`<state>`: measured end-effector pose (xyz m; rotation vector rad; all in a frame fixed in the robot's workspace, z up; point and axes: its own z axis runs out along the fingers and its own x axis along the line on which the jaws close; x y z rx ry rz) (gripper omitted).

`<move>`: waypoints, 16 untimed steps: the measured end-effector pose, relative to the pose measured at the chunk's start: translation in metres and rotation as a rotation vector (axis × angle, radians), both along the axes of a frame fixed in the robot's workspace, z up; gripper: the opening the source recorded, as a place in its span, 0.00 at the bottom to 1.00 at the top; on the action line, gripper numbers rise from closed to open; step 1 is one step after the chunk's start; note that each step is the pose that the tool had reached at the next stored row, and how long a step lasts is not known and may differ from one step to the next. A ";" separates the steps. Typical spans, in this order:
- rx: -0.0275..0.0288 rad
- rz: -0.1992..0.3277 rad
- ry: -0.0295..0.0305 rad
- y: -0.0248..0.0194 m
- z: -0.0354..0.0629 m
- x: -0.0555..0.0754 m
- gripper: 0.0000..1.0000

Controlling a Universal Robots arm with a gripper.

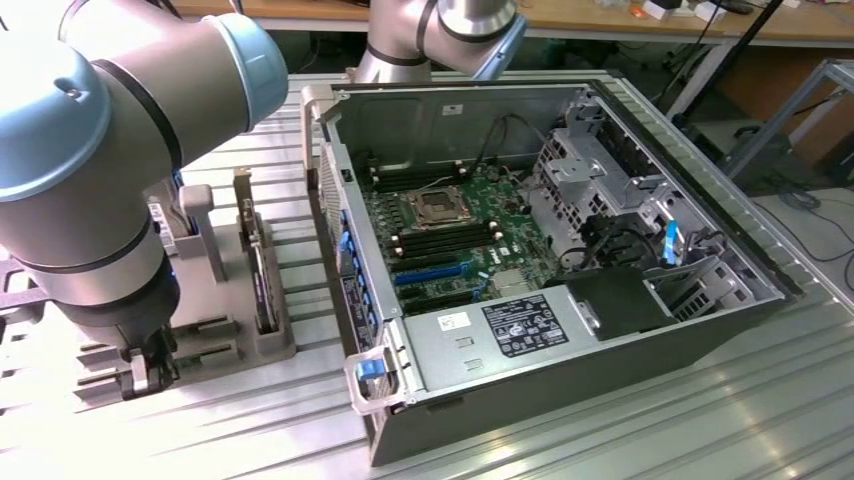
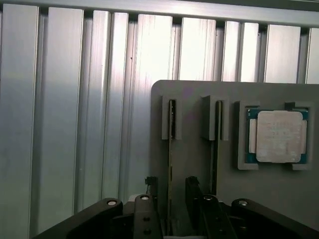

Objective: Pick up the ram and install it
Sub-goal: 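Pick up the ram and move it above insertion slot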

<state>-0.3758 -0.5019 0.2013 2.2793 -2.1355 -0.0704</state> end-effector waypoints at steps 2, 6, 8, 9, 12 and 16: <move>-0.0002 0.000 0.0002 0.0000 0.0000 0.000 0.36; -0.0002 0.000 0.0002 0.0000 -0.0001 0.000 0.35; -0.0002 0.000 0.0002 0.0000 -0.0001 0.000 0.28; -0.0002 0.000 0.0002 0.0000 -0.0001 0.000 0.21; -0.0003 0.000 0.0002 0.0000 -0.0001 0.000 0.20; -0.0002 0.000 0.0002 0.0000 -0.0001 0.000 0.14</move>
